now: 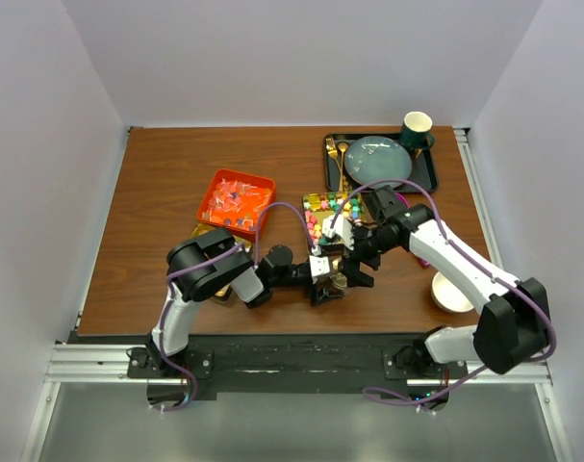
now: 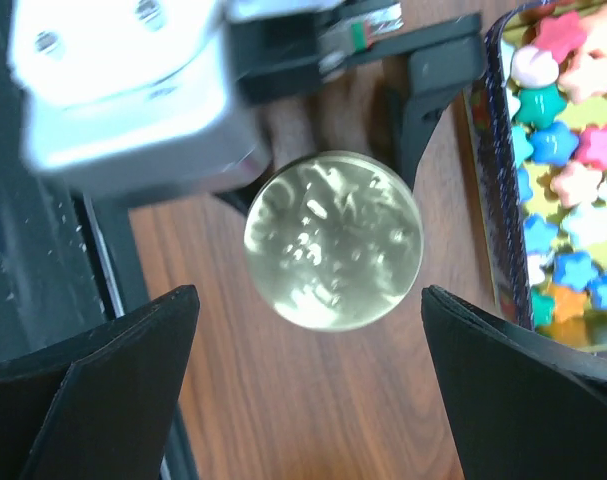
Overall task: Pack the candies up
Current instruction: Screw the bottle lid onto the packing bottle.
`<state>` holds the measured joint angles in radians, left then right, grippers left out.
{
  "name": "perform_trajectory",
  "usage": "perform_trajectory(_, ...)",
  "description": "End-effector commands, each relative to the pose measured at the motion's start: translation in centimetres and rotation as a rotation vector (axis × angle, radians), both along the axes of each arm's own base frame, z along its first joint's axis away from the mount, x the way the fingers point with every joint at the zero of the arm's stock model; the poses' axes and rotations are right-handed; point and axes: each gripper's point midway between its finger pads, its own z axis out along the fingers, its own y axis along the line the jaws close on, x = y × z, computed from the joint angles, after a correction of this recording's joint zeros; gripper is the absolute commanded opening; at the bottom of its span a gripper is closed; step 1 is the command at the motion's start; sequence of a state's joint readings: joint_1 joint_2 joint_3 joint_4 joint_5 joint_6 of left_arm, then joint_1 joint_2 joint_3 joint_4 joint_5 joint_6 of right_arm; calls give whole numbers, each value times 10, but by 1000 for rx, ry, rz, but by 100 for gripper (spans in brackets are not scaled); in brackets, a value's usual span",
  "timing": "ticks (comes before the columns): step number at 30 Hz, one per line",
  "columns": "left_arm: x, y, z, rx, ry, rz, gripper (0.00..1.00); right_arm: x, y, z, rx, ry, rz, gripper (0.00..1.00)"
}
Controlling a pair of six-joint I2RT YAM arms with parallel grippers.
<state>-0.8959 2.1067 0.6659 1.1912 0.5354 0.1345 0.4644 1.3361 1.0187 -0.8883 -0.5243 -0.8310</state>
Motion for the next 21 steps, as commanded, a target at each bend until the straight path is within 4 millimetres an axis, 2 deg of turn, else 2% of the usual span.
perform_trajectory(1, -24, 77, -120, 441, 158, 78, 0, 15, 20, 3, 71, -5, 36, 96)
perform_trajectory(10, -22, 78, -120, 444, 159, 89, 0, 10, 23, -15, 75, 46, 62, 96)
perform_trajectory(21, -19, 78, -120, 443, 158, 104, 0, -7, 10, -36, 27, 97, 41, 96)
